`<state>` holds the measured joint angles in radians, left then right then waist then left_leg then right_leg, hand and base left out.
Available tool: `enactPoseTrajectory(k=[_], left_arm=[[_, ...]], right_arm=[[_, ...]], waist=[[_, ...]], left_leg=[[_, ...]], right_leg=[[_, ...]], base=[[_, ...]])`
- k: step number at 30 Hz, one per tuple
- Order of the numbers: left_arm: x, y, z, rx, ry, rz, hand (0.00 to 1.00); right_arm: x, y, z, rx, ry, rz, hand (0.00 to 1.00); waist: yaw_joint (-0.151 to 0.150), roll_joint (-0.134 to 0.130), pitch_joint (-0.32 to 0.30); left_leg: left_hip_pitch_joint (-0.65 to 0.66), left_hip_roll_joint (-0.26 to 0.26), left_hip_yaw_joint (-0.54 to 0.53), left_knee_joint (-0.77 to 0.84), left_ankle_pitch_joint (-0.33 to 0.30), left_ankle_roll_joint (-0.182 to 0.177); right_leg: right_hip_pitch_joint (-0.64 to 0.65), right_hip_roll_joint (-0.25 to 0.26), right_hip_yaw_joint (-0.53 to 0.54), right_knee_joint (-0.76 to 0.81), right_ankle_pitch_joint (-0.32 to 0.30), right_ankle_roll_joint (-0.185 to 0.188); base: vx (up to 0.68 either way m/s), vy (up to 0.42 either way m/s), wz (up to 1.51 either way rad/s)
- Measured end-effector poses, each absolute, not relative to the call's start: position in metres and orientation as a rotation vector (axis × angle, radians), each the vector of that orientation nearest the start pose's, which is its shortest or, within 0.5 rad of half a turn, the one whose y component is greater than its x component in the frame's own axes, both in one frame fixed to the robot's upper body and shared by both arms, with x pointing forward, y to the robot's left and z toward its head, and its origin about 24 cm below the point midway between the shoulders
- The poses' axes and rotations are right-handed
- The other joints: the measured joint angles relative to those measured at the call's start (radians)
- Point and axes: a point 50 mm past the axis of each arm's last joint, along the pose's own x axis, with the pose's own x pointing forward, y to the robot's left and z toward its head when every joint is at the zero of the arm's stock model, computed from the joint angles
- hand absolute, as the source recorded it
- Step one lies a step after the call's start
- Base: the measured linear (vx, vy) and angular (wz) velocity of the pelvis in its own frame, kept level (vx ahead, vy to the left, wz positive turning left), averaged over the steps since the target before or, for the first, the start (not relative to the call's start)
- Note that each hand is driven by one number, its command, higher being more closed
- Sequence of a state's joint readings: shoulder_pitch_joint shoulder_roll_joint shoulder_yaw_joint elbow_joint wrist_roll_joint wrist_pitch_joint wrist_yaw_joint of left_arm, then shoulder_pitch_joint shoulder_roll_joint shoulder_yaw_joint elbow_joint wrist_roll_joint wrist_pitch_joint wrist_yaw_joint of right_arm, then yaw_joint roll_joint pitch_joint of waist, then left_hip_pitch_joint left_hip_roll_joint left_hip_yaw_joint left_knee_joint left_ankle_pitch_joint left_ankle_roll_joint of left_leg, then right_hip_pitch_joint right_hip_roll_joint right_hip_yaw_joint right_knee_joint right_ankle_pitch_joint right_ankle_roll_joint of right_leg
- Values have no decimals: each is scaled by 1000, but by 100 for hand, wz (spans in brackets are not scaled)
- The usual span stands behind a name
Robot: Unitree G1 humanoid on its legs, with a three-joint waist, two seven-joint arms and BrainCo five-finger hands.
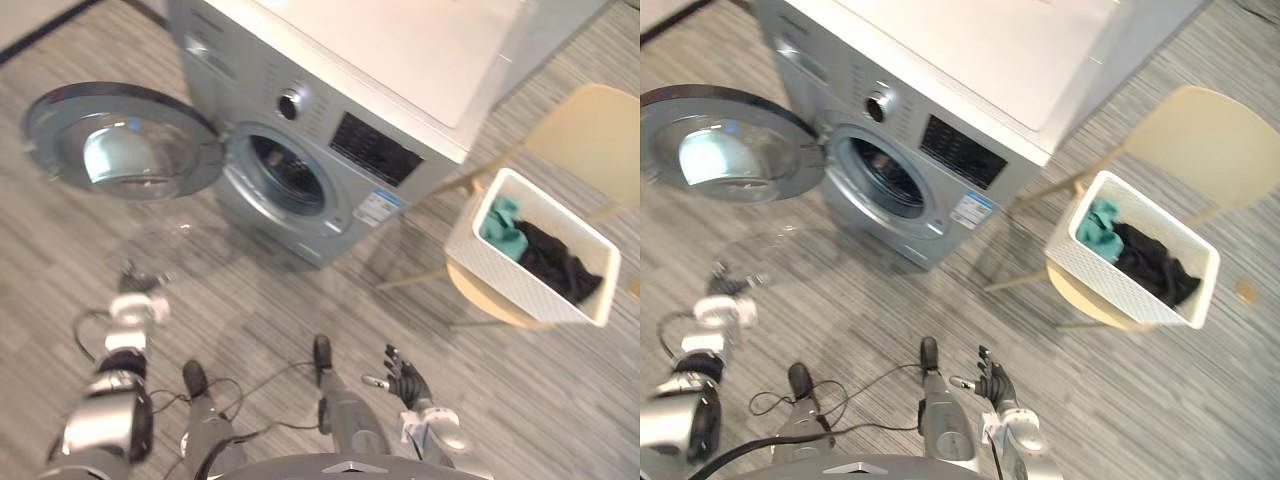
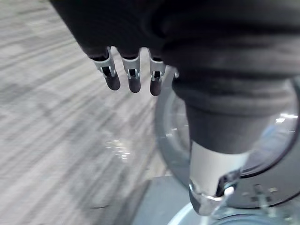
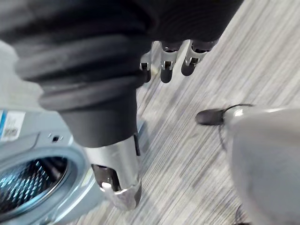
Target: Pick up the laundry basket with both hands and put the clothes into the washing machine.
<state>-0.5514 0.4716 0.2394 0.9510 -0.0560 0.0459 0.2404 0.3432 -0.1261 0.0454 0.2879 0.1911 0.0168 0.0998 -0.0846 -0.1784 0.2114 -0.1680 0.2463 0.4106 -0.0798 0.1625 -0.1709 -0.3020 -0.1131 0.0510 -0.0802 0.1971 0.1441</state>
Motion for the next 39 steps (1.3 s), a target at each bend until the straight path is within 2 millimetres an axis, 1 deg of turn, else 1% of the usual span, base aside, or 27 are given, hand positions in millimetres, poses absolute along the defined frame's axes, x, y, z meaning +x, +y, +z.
enactPoseTrajectory(k=[1,2,3,4,6,7,9,12,14,17,20,21,24,26,27,28,29,30,31,32,33,34,35,36,37,38,39], left_arm=[[323,337,63,218,266,643,0],[326,341,75,209,234,661,0],[329,351,91,169,184,697,0],[330,356,101,137,154,716,0],[333,359,112,41,115,734,0],[334,360,111,-53,107,740,0],[334,360,110,-158,94,741,0],[332,362,105,-275,95,758,0],[334,361,107,-320,82,755,0],[337,361,115,-337,57,753,0],[333,370,120,-344,38,777,0],[331,374,123,-338,29,787,0],[330,375,123,-343,27,791,0],[329,375,120,-309,41,793,0],[327,373,116,-253,51,793,0],[324,366,109,-194,45,786,0],[322,361,104,-176,42,780,0],[316,348,88,-144,52,760,0],[312,339,77,-130,67,749,0],[300,321,49,-121,120,722,0],[287,304,21,-126,190,701,0],[276,296,2,-138,249,698,0],[253,281,-29,-156,353,697,0],[229,269,-55,-168,447,689,0],[219,264,-65,-175,485,683,0],[202,256,-78,-181,542,674,0],[175,247,-97,-206,624,675,0]], right_arm=[[128,-182,-88,114,651,-13,0],[125,-181,-90,122,659,-17,0],[120,-177,-92,141,671,-20,0],[119,-175,-92,155,674,-22,0],[118,-172,-93,164,677,-20,0],[119,-172,-92,160,673,-20,0],[121,-172,-90,162,658,-22,0],[126,-171,-84,163,626,-19,0],[126,-171,-84,168,624,-18,0],[126,-168,-84,175,625,-11,0],[126,-168,-84,175,625,-11,0],[126,-168,-84,175,626,-10,0],[125,-168,-86,176,635,-11,0],[124,-168,-87,177,642,-12,0],[124,-168,-87,178,643,-12,0],[125,-166,-88,185,642,-13,0],[125,-165,-89,188,645,-13,0],[125,-163,-91,193,654,-15,0],[125,-162,-93,192,664,-18,0],[123,-162,-96,195,678,-28,0],[124,-165,-99,202,687,-58,0],[124,-168,-101,206,694,-81,0],[125,-173,-104,209,703,-114,0],[126,-181,-106,194,714,-145,0],[126,-184,-108,187,721,-160,0],[124,-190,-111,178,738,-193,0],[119,-199,-117,175,777,-253,0]], waist=[[-8,-14,1],[-11,-21,2],[-23,-32,2],[-33,-36,4],[-35,-42,5],[-39,-42,6],[-39,-46,8],[-34,-57,15],[-31,-63,24],[-24,-70,40],[-25,-70,44],[-25,-71,48],[-24,-70,50],[-24,-69,53],[-25,-69,54],[-23,-66,55],[-22,-63,58],[-13,-52,66],[-8,-52,65],[6,-39,74],[12,-29,78],[16,-22,77],[31,-10,77],[40,4,71],[45,10,69],[55,36,64],[71,72,47]], left_leg=[[1,6,23,0,-1,-3],[4,9,33,0,-2,-5],[5,15,51,0,-3,-9],[7,18,59,0,-3,-11],[5,24,74,0,-4,-14],[7,28,77,0,-7,-17],[7,32,77,0,-8,-19],[3,32,69,0,-8,-20],[-4,32,58,0,-9,-24],[-10,33,47,0,-7,-28],[-10,33,45,0,-4,-26],[-10,33,40,0,2,-19],[-10,33,27,1,3,-19],[-2,32,14,1,3,-18],[1,31,8,1,3,-18],[5,29,2,1,3,-18],[7,29,-2,1,2,-18],[14,28,-9,1,2,-17],[19,27,-14,1,1,-16],[27,24,-19,1,0,-16],[34,20,-28,1,-2,-13],[38,17,-29,1,-4,-12],[50,12,-29,1,-10,-11],[58,7,-37,1,-13,-9],[63,5,-43,1,-15,-9],[68,2,-55,0,-16,-9],[83,0,-71,0,-21,-7]], right_leg=[[-16,9,24,0,6,-2],[-22,13,33,0,8,-4],[-32,22,50,0,11,-7],[-38,28,57,0,13,-9],[-50,36,72,0,16,-11],[-51,40,73,0,16,-11],[-50,44,72,0,15,-11],[-50,44,67,0,15,-10],[-49,42,56,0,14,-10],[-48,41,46,0,13,-11],[-48,41,44,0,13,-11],[-44,40,41,0,13,-11],[-35,39,27,0,13,-12],[-17,35,15,0,10,-13],[-10,33,8,0,8,-12],[0,30,1,0,4,-12],[5,29,-3,0,1,-12],[17,27,-9,0,-4,-12],[25,26,-11,0,-8,-12],[38,22,-22,0,-11,-13],[55,16,-35,0,-17,-12],[63,13,-39,0,-21,-9],[75,8,-40,0,-26,-8],[91,2,-51,0,-32,-5],[100,-2,-60,0,-37,-7],[115,-5,-68,2,-49,-5],[136,-9,-84,16,-68,-3]], base=[[-13,-43,-59],[-9,-36,-55],[-8,-29,-41],[-15,-35,-38],[-20,-27,-24],[-20,-17,-12],[-12,-8,-2],[-23,0,4],[-57,10,15],[-56,12,10],[-33,12,3],[-26,11,6],[-23,12,13],[-31,20,19],[-33,23,20],[-26,18,18],[-25,18,19],[-17,14,16],[-11,22,18],[-1,18,23],[2,21,26],[2,24,22],[10,33,20],[16,32,19],[21,28,29],[33,31,38],[33,30,39]])
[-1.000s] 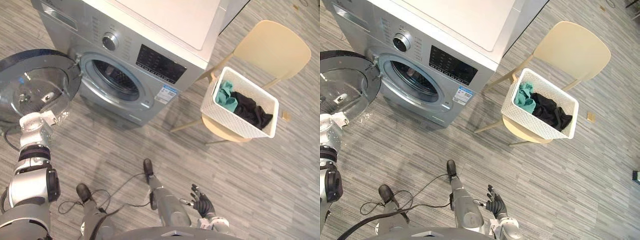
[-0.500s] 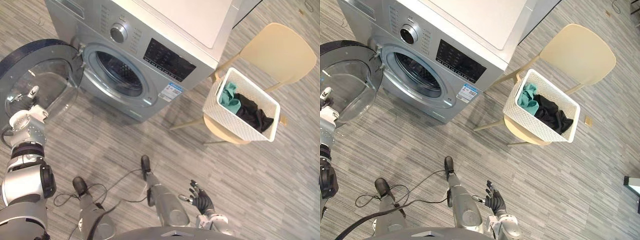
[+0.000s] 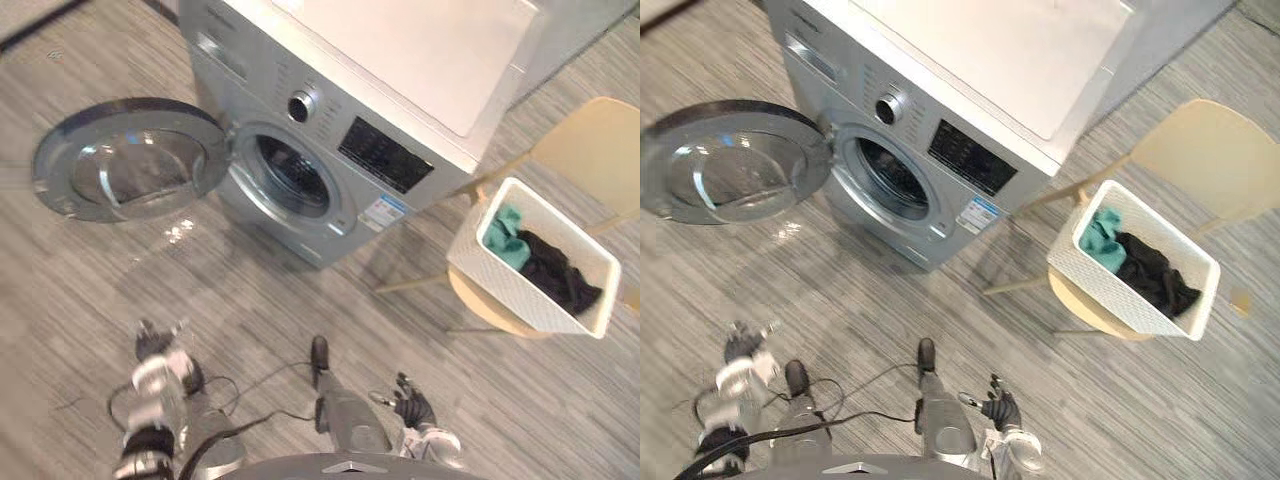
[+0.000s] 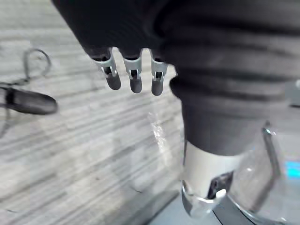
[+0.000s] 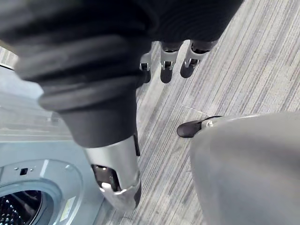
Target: Pick up the laundry basket with both hands and put the clothes into the washing machine.
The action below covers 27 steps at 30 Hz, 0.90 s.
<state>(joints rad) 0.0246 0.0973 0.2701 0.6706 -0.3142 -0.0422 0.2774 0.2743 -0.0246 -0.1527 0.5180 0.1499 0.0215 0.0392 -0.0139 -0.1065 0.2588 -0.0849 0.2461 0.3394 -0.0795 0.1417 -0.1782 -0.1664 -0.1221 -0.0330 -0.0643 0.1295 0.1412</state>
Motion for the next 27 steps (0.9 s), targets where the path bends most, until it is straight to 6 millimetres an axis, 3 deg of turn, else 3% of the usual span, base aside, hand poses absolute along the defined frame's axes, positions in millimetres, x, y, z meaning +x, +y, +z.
enactPoseTrajectory(k=[1,3,5,7,13,19,21,23,24,25,27], left_arm=[[165,243,-102,-220,652,678,0],[127,228,-123,-279,766,682,0],[104,221,-136,-280,857,673,0],[81,215,-151,-232,997,632,0],[29,217,-170,-155,1284,622,0],[26,218,-171,-143,1306,594,0],[27,219,-170,-179,1287,632,0],[26,216,-170,-221,1277,669,0],[27,216,-169,-250,1259,693,0],[32,211,-169,-314,1229,722,0],[31,206,-170,-367,1221,751,0]], right_arm=[[117,-202,-119,173,794,-269,0],[106,-215,-128,157,858,-332,0],[100,-223,-135,164,907,-384,0],[89,-229,-146,190,994,-450,0],[55,-235,-163,278,1170,-613,0],[42,-239,-166,298,1217,-668,0],[41,-238,-166,319,1219,-688,0],[42,-239,-165,321,1215,-693,0],[45,-239,-165,318,1209,-687,0],[46,-239,-165,289,1215,-668,0],[54,-240,-163,238,1204,-639,0]], waist=[[4,16,-12],[15,78,-54],[19,103,-75],[22,110,-100],[26,105,-113],[11,125,-143],[14,134,-140],[25,157,-132],[26,152,-131],[36,141,-129],[51,141,-125]], left_leg=[[2,-1,-8,0,-1,1],[14,-14,-50,0,-5,6],[35,-23,-74,-1,-11,9],[39,-31,-103,-6,-14,11],[108,-40,-120,-6,-25,16],[138,-37,-121,1,-39,12],[114,2,-119,137,-116,8],[94,50,-116,258,-171,38],[71,61,-116,357,-188,91],[19,59,-114,486,-156,153],[-15,59,-127,582,-138,152]], right_leg=[[6,-3,-10,6,-9,0],[48,-18,-49,17,-33,11],[87,-29,-77,18,-47,18],[115,-37,-107,18,-55,23],[201,-47,-129,17,-74,20],[237,-45,-140,16,-83,16],[240,-25,-121,60,-117,2],[235,1,-107,112,-152,-8],[235,4,-96,152,-181,-11],[234,-17,-89,188,-202,-13],[232,-27,-74,213,-213,-14]], base=[[50,26,50],[56,19,55],[47,23,47],[27,20,44],[8,2,14],[-10,-2,3],[-20,-40,-21],[-27,-58,-28],[-42,-78,-10],[-35,-79,-8],[-49,-54,-15]])
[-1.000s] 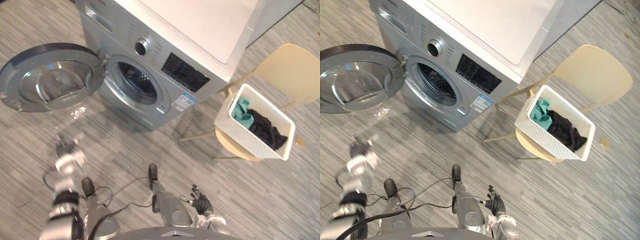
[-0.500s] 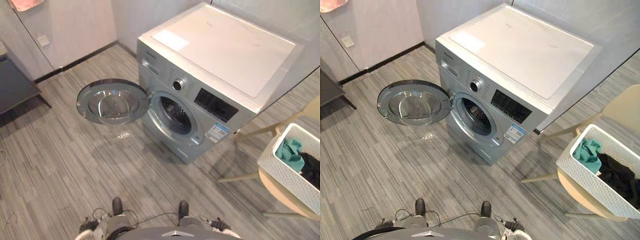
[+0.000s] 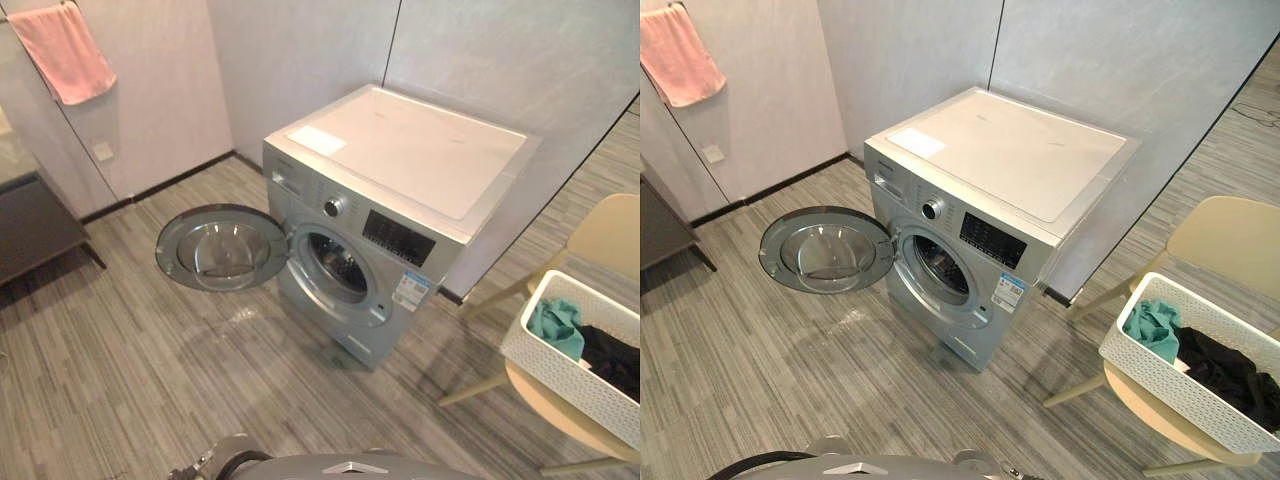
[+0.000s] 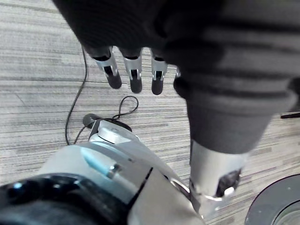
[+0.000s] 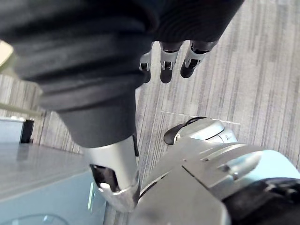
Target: Pick up the laundry basket with both hands and put the clothes into the washing machine.
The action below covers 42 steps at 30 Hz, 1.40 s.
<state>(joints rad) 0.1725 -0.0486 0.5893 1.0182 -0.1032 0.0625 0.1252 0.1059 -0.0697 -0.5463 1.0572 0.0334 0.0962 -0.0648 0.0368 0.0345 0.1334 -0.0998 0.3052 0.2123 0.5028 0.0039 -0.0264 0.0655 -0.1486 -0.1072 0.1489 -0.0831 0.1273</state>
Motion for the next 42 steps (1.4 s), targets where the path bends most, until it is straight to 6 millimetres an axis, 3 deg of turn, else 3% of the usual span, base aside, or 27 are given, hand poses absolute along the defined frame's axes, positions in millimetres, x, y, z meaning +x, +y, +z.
enactPoseTrajectory(k=[2,3,4,5,10,13,16,20,21,22,23,24,25,26,27,28,29,31,33,35,36,37,38,39,40,41,42], left_arm=[[31,197,-172,-416,1223,763,0],[26,190,-173,-444,1236,767,0],[20,186,-174,-468,1257,771,0],[21,185,-175,-477,1257,772,0],[17,202,-172,-495,1201,823,0],[25,202,-172,-500,1185,804,0],[38,201,-171,-500,1167,781,0],[63,198,-169,-473,1131,721,0],[67,193,-169,-477,1128,704,0],[69,190,-169,-476,1124,692,0],[71,191,-168,-454,1124,674,0],[71,194,-168,-436,1128,664,0],[69,196,-168,-425,1133,665,0],[64,202,-168,-418,1137,684,0],[60,206,-169,-413,1151,697,0],[58,201,-171,-425,1175,690,0],[58,198,-171,-430,1183,684,0],[57,198,-172,-417,1198,669,0],[57,198,-172,-416,1201,667,0],[59,203,-171,-389,1193,656,0],[59,208,-169,-359,1189,644,0],[59,211,-169,-347,1187,641,0],[61,212,-168,-335,1181,635,0],[62,211,-168,-332,1179,627,0],[62,211,-168,-331,1180,625,0],[60,208,-169,-327,1190,614,0],[56,204,-170,-313,1205,593,0]], right_arm=[[69,-243,-159,210,1154,-624,0],[83,-248,-155,203,1116,-618,0],[93,-244,-153,214,1091,-600,0],[99,-239,-153,225,1076,-589,0],[95,-212,-157,267,1087,-533,0],[84,-213,-159,282,1103,-556,0],[87,-214,-159,299,1088,-563,0],[87,-222,-156,331,1057,-620,0],[88,-227,-155,333,1047,-639,0],[89,-228,-154,340,1036,-648,0],[85,-230,-155,356,1044,-661,0],[78,-230,-158,387,1065,-681,0],[75,-231,-159,406,1074,-696,0],[70,-230,-162,433,1096,-718,0],[65,-230,-164,450,1123,-740,0],[60,-238,-164,447,1139,-763,0],[56,-242,-164,441,1154,-774,0],[52,-248,-164,435,1182,-785,0],[43,-245,-167,450,1217,-799,0],[41,-242,-168,444,1235,-785,0],[43,-241,-168,425,1239,-766,0],[44,-242,-168,411,1237,-756,0],[51,-246,-166,387,1219,-739,0],[57,-252,-163,361,1197,-741,0],[59,-256,-161,349,1189,-744,0],[65,-260,-159,320,1181,-729,0],[71,-260,-158,318,1169,-719,0]], waist=[[12,21,-4],[19,48,-6],[19,65,-9],[20,49,-3],[21,-19,-45],[18,-22,-52],[18,-25,-58],[13,-14,-44],[8,6,-34],[-1,4,-35],[-12,-9,-41],[-8,-24,-45],[-3,-32,-45],[3,-55,-48],[3,-50,-53],[-2,-18,-51],[-7,-8,-41],[-32,-3,-37],[-38,7,-33],[-38,9,-29],[-33,3,-19],[-31,-1,-13],[-30,3,1],[-26,6,7],[-18,5,13],[0,4,31],[10,5,42]], left_leg=[[-35,-22,-20,64,-42,-49],[-26,-105,-45,43,-132,-61],[15,-123,-43,-47,-214,-47],[28,-131,-39,-74,-235,-62],[93,-180,26,-215,-207,-50],[123,-187,47,-266,-199,-54],[139,-158,115,-296,-178,-63],[210,-104,198,-311,-170,-73],[246,-94,203,-331,-167,-73],[262,-95,210,-340,-167,-74],[288,-103,229,-358,-166,-82],[311,-107,251,-374,-157,-99],[321,-110,258,-382,-152,-110],[337,-122,256,-388,-146,-128],[336,-93,254,-393,-129,-139],[329,-62,250,-395,-113,-128],[327,-46,250,-399,-94,-118],[324,-13,223,-361,-21,-132],[282,54,182,-226,-12,-121],[193,129,129,-21,43,-42],[132,161,88,105,129,47],[105,167,62,165,144,47],[37,148,10,293,71,22],[-33,78,-38,373,-39,-15],[-60,22,-60,386,-91,-34],[-87,-94,-111,344,-173,-93],[-87,-184,-133,197,-197,-104]], right_leg=[[-29,-7,39,14,0,-1],[-65,-10,88,13,3,-5],[-77,9,108,4,9,-1],[-77,7,121,-2,19,4],[-56,-18,119,-44,58,-38],[-60,-19,121,-51,59,-39],[-186,13,121,114,35,-20],[-307,14,-40,310,43,-33],[-314,-4,-82,357,-3,-84],[-317,-33,-112,402,-33,-98],[-328,-115,-163,471,-64,-92],[-326,-202,-236,474,-58,-105],[-323,-229,-264,452,-31,-115],[-322,-246,-280,404,29,-85],[-300,-197,-292,355,-9,-30],[-291,-145,-297,305,-14,-36],[-291,-116,-295,281,-16,-44],[-283,-77,-289,265,-52,-69],[-252,-22,-294,229,-61,-79],[-198,33,-301,160,-56,-87],[-159,61,-290,115,-47,-101],[-146,69,-281,101,-41,-110],[-133,79,-258,87,-34,-124],[-131,82,-237,74,-27,-136],[-132,82,-220,68,-23,-143],[-124,82,-184,50,-18,-150],[-110,84,-172,25,-12,-156]], base=[[-52,61,-45],[-67,205,-74],[-82,279,-65],[-44,177,-32],[41,80,-28],[136,17,-23],[180,-48,-77],[193,-126,-73],[108,-128,-35],[110,-140,-21],[88,-126,-11],[94,-141,-19],[114,-214,-42],[137,-345,-65],[118,-441,-79],[76,-384,-71],[42,-312,-58],[76,-304,-32],[47,-284,-24],[45,-258,-44],[84,-198,-48],[111,-186,-58],[90,-81,-51],[80,-47,-53],[81,7,-66],[95,43,-84],[103,54,-85]])
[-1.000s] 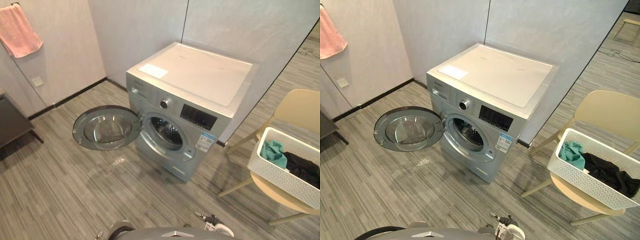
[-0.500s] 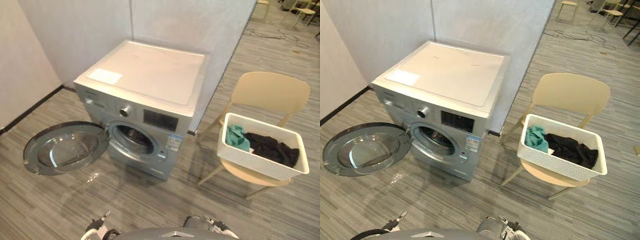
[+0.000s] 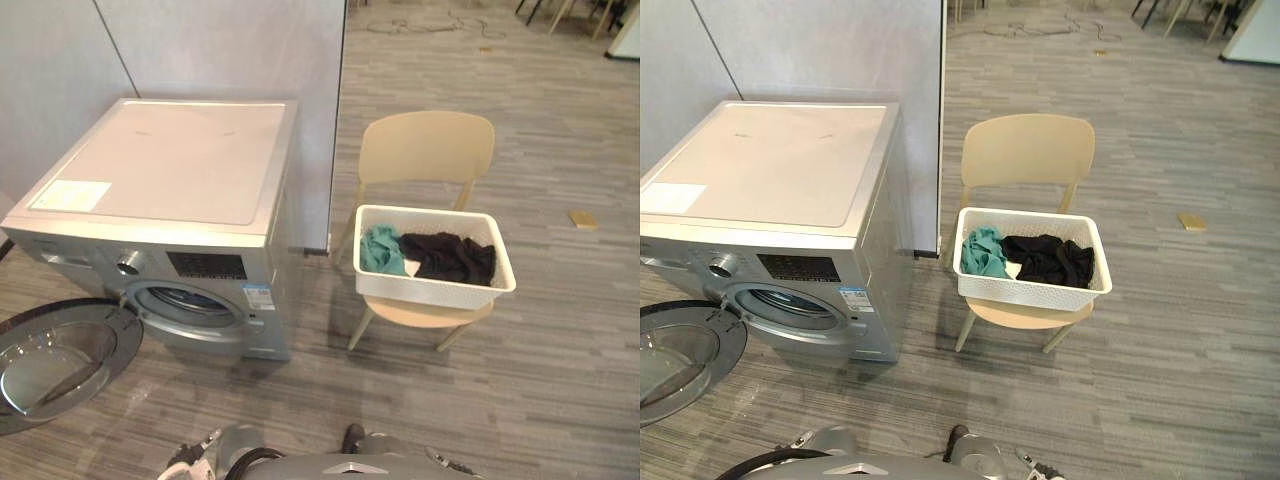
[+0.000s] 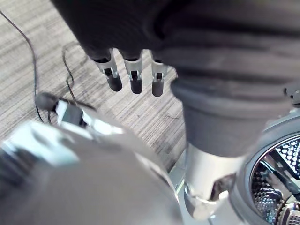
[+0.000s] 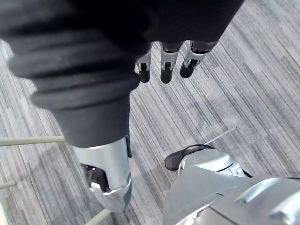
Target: Pick up the laundry basket with both hands and put the clothes into the washing machine.
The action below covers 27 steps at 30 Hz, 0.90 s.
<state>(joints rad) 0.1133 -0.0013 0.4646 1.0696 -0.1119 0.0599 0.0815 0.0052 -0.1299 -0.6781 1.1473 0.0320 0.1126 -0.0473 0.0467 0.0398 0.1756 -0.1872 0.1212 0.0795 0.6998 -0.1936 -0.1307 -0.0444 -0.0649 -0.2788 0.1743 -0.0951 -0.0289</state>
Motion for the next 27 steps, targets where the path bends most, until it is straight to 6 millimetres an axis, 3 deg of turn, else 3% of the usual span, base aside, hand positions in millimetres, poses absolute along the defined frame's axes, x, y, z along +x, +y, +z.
enactPoseTrajectory(k=[2,3,4,5,6,8,10,11,13,14,15,17,19,20,21,22,23,24,25,26,27], left_arm=[[46,203,-171,-300,1238,584,0],[41,203,-172,-309,1250,603,0],[40,204,-172,-315,1252,617,0],[37,204,-172,-315,1260,626,0],[39,205,-172,-323,1255,636,0],[35,203,-173,-331,1268,652,0],[31,204,-173,-281,1289,626,0],[32,205,-173,-266,1289,616,0],[42,211,-171,-218,1269,591,0],[47,213,-170,-208,1257,584,0],[62,213,-168,-196,1223,563,0],[78,211,-165,-184,1187,530,0],[91,208,-162,-188,1148,513,0],[101,205,-160,-196,1122,503,0],[101,204,-160,-202,1116,506,0],[98,205,-161,-206,1122,516,0],[85,215,-162,-209,1135,570,0],[82,214,-163,-224,1144,584,0],[81,206,-164,-249,1152,582,0],[80,191,-167,-285,1165,569,0],[80,188,-167,-296,1166,570,0]], right_arm=[[78,-259,-157,314,1153,-705,0],[86,-251,-157,322,1126,-685,0],[88,-245,-157,322,1123,-665,0],[91,-236,-159,323,1129,-634,0],[93,-233,-159,317,1130,-616,0],[93,-231,-159,310,1129,-607,0],[99,-228,-157,274,1105,-561,0],[103,-227,-156,259,1094,-540,0],[112,-225,-153,236,1055,-498,0],[112,-225,-153,235,1056,-496,0],[110,-229,-152,241,1054,-512,0],[104,-236,-152,236,1063,-544,0],[92,-243,-154,241,1082,-591,0],[86,-244,-155,251,1093,-611,0],[83,-244,-155,266,1096,-628,0],[81,-243,-156,277,1100,-635,0],[65,-232,-162,328,1152,-660,0],[61,-230,-163,350,1164,-676,0],[61,-237,-163,347,1162,-690,0],[59,-252,-159,320,1152,-720,0],[55,-255,-159,320,1159,-734,0]], waist=[[7,13,6],[23,20,10],[29,16,7],[28,-8,-4],[30,-10,1],[34,-11,2],[38,-13,-9],[37,-16,-13],[15,-37,-15],[9,-34,-11],[-2,-40,-9],[-15,-28,-4],[-20,-23,-3],[-16,-23,-3],[-15,-23,-4],[-15,-30,-8],[-17,-76,-34],[-15,-66,-40],[-11,-32,-36],[-20,1,-44],[-19,4,-48]], left_leg=[[19,-42,10,-253,13,21],[50,-45,35,-366,45,87],[58,-56,46,-396,43,86],[66,-76,37,-416,37,94],[71,-85,47,-407,20,116],[114,-95,77,-414,-1,119],[214,-120,136,-473,-17,130],[231,-125,152,-484,-16,134],[287,-134,165,-471,-20,145],[295,-131,157,-462,-19,146],[320,-114,127,-457,-19,146],[339,-79,90,-460,-18,145],[354,-42,56,-468,-17,137],[362,-14,52,-474,-21,112],[365,17,41,-471,-36,68],[367,27,35,-471,-43,47],[383,60,20,-474,-67,-22],[391,86,20,-477,-69,-29],[398,120,19,-475,-68,-30],[404,160,16,-478,-9,-38],[407,164,10,-479,26,-48]], right_leg=[[15,16,4,-24,12,1],[15,32,42,-26,14,11],[17,30,57,-41,16,20],[18,27,78,-56,28,37],[9,18,100,-30,24,52],[12,-2,118,28,-5,69],[-56,-44,154,288,-84,90],[-107,-61,165,410,-93,103],[-248,-102,161,778,-40,147],[-259,-108,153,822,-26,150],[-274,-124,128,875,-62,124],[-276,-161,89,863,-98,113],[-273,-232,96,760,-102,117],[-267,-271,141,631,-89,109],[-259,-282,219,484,-54,108],[-248,-279,258,405,-17,110],[-196,-274,327,271,96,237],[-179,-256,304,267,22,283],[-181,-236,286,280,-12,276],[-193,-194,264,342,-62,240],[-194,-190,263,368,-84,231]], base=[[124,76,-77],[166,90,-75],[212,86,-57],[204,75,-24],[207,106,-21],[179,113,-37],[217,98,-61],[242,42,-48],[309,-41,-6],[340,-146,36],[268,-163,44],[277,-263,63],[252,-325,59],[239,-421,31],[237,-462,20],[358,-790,9],[312,-732,0],[265,-625,-10],[150,-436,-7],[140,-409,2],[198,-599,14]])
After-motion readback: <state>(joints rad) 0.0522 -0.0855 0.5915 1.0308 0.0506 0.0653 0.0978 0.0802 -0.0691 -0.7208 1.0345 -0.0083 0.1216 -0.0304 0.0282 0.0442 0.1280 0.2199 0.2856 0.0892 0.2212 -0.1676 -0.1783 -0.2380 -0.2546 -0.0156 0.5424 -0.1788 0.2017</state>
